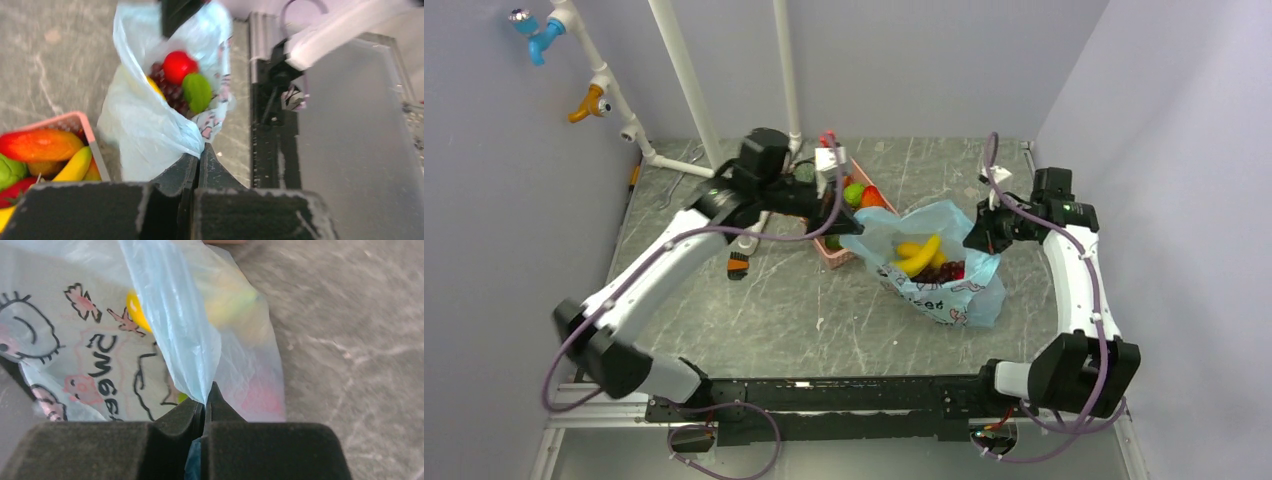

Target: Place the fake fruits into the plastic bag and tie a complex knot

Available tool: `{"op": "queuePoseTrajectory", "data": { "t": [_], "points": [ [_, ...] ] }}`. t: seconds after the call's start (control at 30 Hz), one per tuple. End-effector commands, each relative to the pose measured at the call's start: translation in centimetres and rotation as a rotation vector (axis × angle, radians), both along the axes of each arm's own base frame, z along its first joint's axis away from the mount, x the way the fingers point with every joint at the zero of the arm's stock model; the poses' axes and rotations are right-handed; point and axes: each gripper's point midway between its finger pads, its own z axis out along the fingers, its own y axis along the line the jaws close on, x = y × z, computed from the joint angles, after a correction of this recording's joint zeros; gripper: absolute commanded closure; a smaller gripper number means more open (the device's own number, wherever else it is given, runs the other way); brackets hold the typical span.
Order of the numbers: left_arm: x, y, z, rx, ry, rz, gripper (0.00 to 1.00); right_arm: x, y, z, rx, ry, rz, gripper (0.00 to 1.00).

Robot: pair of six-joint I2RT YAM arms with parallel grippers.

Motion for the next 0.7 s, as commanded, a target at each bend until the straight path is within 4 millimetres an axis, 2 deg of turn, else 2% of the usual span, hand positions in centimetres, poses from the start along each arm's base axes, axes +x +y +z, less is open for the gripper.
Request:
{"op": "queuePoseTrajectory", "data": {
  "t": [0.0, 0.1, 0.2, 0.3, 0.4, 0.43, 0.5, 0.57, 0.63, 0.67],
  "points": [
    [-8.6, 3.7, 9.0, -0.172, -0.086, -0.221, 1.0, -1.8, 4.7, 4.5, 0.015, -0.132, 0.201, 1.0],
    [-10.1, 4.8, 9.5, -0.163, -0.043, -0.237, 1.0, -2.7, 7.8, 4.3, -0.002, -0.149, 0.311, 1.0],
    [-9.1, 6.6, 9.2, -0.159, 0.008, -0.139, 1.0, -2.6, 10.6, 4.2, -0.002, -0.149, 0.403, 1.0],
    [-8.0, 8.6, 7.5, -0.149, 0.02, -0.014, 1.0, -0.8, 13.0, 4.6, 0.021, -0.197, 0.434, 1.0],
    [-7.0, 10.2, 3.8, -0.095, 0.024, 0.097, 1.0, 1.7, 15.9, 5.3, 0.04, -0.26, 0.478, 1.0],
    [-6.5, 10.6, 2.8, -0.078, 0.028, 0.142, 1.0, 2.4, 16.5, 5.6, 0.04, -0.267, 0.492, 0.93],
    [-5.7, 11.5, 1.4, -0.062, 0.056, 0.222, 1.0, 3.4, 17.1, 6.3, 0.041, -0.256, 0.5, 0.71],
    [-4.8, 12.3, 0.8, -0.062, 0.073, 0.294, 1.0, 3.9, 16.1, 7.0, 0.011, -0.237, 0.459, 0.43],
    [-4.0, 12.9, 0.9, -0.081, 0.087, 0.344, 1.0, 3.2, 14.6, 8.4, 0.048, -0.216, 0.394, 0.12],
    [-3.7, 13.0, 1.0, -0.089, 0.086, 0.354, 1.0, 2.6, 13.8, 9.0, 0.073, -0.208, 0.36, 0.03]
  ]
}}
